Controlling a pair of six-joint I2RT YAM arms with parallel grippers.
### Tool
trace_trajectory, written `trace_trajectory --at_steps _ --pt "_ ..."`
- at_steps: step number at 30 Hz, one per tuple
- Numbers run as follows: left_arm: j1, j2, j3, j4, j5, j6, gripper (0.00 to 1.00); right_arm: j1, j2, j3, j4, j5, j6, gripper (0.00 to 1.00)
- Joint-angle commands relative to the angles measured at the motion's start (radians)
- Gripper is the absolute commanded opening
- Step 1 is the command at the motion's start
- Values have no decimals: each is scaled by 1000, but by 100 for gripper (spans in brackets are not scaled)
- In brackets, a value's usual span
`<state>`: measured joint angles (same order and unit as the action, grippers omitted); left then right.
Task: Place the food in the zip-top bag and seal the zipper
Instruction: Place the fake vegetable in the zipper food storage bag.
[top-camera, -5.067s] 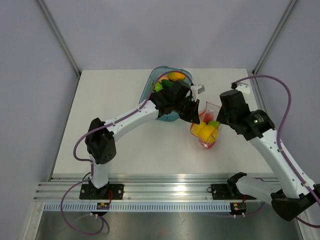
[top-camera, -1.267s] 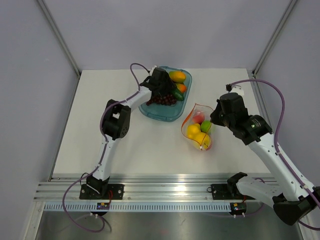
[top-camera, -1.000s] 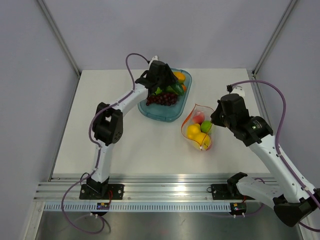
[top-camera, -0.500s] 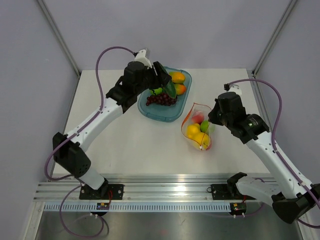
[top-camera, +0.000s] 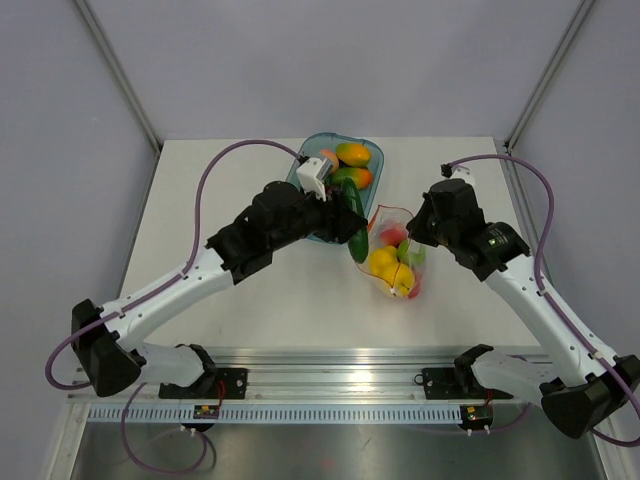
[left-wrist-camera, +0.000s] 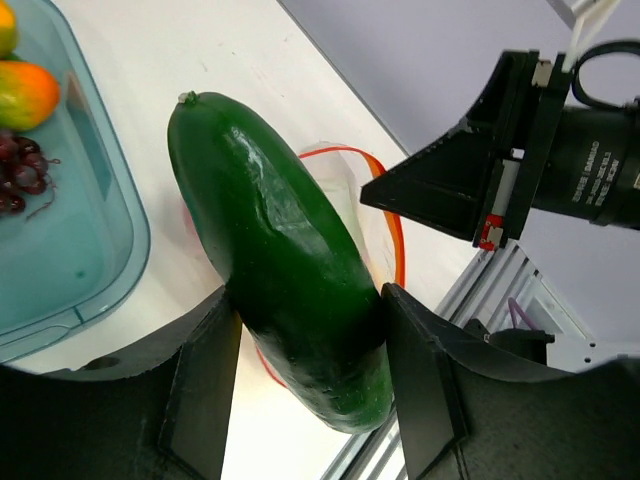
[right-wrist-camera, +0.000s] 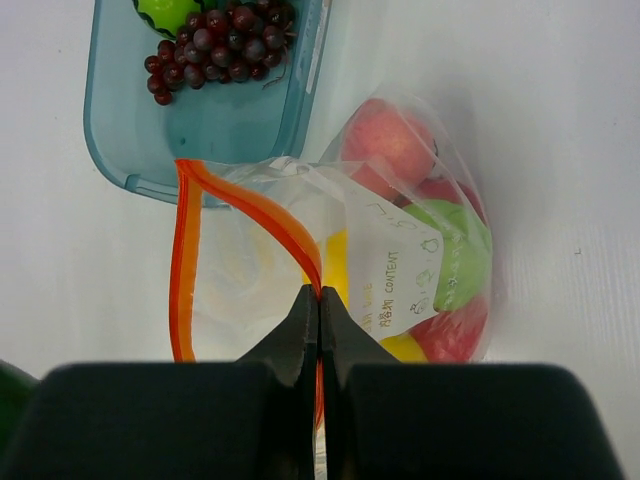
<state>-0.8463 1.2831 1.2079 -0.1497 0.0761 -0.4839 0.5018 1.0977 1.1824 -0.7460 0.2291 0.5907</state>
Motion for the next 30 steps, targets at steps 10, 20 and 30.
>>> trace_trajectory --at_steps 10,20,30 --pt "-73 192 48 286 -73 19 0 -2 -105 26 11 -74 44 0" --pt "-112 360 111 315 -82 19 33 0 -173 48 -24 -91 47 0" --pt "-143 314 24 374 -99 21 0 0 -168 3 17 -100 63 0"
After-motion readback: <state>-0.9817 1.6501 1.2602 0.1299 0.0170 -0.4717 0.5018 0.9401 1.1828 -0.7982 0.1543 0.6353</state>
